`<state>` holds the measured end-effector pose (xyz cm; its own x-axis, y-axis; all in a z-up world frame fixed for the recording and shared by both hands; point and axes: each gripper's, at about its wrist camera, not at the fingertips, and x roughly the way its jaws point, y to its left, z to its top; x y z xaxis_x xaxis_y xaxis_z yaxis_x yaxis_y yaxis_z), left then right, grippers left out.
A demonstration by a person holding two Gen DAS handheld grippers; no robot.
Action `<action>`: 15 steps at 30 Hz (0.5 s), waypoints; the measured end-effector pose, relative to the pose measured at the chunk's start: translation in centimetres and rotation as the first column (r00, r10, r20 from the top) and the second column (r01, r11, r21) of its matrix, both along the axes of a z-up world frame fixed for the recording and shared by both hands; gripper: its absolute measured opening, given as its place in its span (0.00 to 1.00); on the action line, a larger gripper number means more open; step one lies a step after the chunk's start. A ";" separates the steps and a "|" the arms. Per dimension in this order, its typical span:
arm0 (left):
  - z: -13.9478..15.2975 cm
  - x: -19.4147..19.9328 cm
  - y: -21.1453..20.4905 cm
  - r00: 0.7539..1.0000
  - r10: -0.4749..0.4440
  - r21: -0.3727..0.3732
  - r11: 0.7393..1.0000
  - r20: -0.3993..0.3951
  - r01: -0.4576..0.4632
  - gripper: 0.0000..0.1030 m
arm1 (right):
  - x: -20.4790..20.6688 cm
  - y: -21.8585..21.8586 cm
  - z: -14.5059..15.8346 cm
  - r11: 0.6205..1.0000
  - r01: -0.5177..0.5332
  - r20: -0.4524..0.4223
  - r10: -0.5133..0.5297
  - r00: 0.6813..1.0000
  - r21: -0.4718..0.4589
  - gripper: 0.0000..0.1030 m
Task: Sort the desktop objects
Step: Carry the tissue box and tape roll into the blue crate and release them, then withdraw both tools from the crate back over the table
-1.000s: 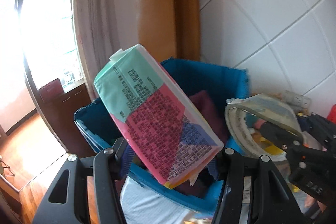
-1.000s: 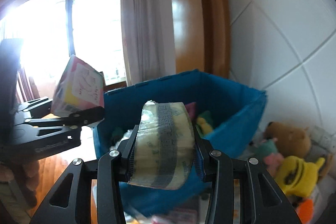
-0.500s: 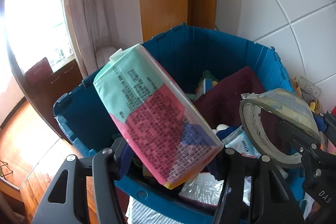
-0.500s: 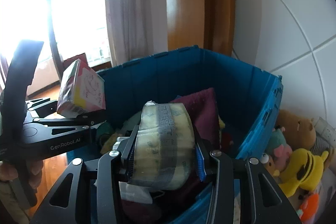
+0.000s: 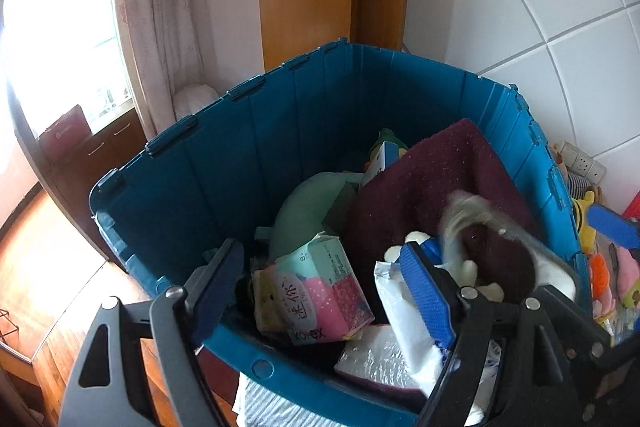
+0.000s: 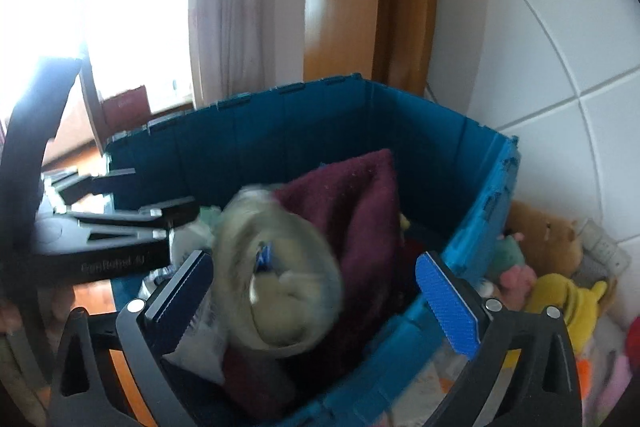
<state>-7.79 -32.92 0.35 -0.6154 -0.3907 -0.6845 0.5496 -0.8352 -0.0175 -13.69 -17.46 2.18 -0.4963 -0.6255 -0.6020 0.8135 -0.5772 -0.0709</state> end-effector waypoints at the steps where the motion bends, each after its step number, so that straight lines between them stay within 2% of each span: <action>1: 0.0 0.1 0.0 1.000 -0.001 0.001 1.000 -0.001 0.001 0.78 | 0.3 0.5 0.1 1.000 0.007 -0.017 -0.007 1.000 0.011 1.00; 9: 0.6 0.8 2.1 0.999 -0.037 0.000 0.999 -0.029 0.037 0.78 | 1.4 4.8 0.5 0.997 0.071 -0.009 -0.072 0.997 -0.026 1.00; 15: 2.1 1.2 6.4 0.990 -0.123 -0.034 0.992 -0.076 0.120 0.78 | 0.8 11.0 0.1 0.977 0.196 0.024 -0.195 0.980 -0.086 1.00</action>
